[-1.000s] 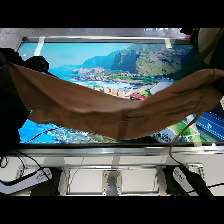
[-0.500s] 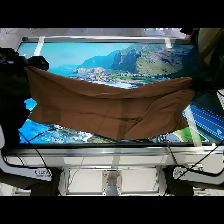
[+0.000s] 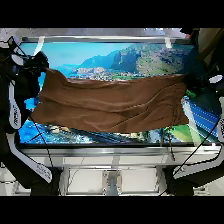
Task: Fold the clothes and pants, and hang the long-sleeved shirts on hangers.
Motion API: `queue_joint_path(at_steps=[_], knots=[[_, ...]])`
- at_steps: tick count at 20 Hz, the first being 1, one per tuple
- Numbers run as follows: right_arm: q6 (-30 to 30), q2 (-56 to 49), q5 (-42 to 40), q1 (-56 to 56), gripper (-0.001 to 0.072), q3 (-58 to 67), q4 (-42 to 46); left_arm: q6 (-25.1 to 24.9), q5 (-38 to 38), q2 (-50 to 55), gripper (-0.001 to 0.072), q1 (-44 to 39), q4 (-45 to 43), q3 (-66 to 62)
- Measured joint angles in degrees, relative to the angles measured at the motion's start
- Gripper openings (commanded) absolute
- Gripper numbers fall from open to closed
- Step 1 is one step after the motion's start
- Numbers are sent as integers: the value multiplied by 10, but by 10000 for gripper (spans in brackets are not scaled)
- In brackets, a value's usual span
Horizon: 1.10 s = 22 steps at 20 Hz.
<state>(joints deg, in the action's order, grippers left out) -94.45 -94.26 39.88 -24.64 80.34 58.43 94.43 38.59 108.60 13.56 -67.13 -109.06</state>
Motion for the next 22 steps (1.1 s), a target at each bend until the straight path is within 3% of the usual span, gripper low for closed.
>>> queue_joint_path(at_steps=[5, 7, 9, 12, 14, 17, 22], knots=[[-7, 16, 105, -36, 397, 58, 43, -3, 82, -48, 615, 54, 19, -31], [1, 50, 179, -59, 397, 62, 109, -3, 169, -80, 613, 95, -3, -33], [26, 104, 230, -89, 397, 43, 161, -20, 269, -117, 562, 141, -28, -18], [78, 204, 273, -147, 397, -31, 196, -65, 368, -206, 548, 215, -47, 84], [114, 266, 295, -193, 397, -110, 193, -85, 381, -283, 549, 266, -50, 210], [169, 333, 326, -252, 397, -234, 115, -114, 342, -382, 548, 336, -28, 425], [229, 386, 352, -275, 396, -331, -37, -233, 237, -435, 547, 407, 145, 687]])
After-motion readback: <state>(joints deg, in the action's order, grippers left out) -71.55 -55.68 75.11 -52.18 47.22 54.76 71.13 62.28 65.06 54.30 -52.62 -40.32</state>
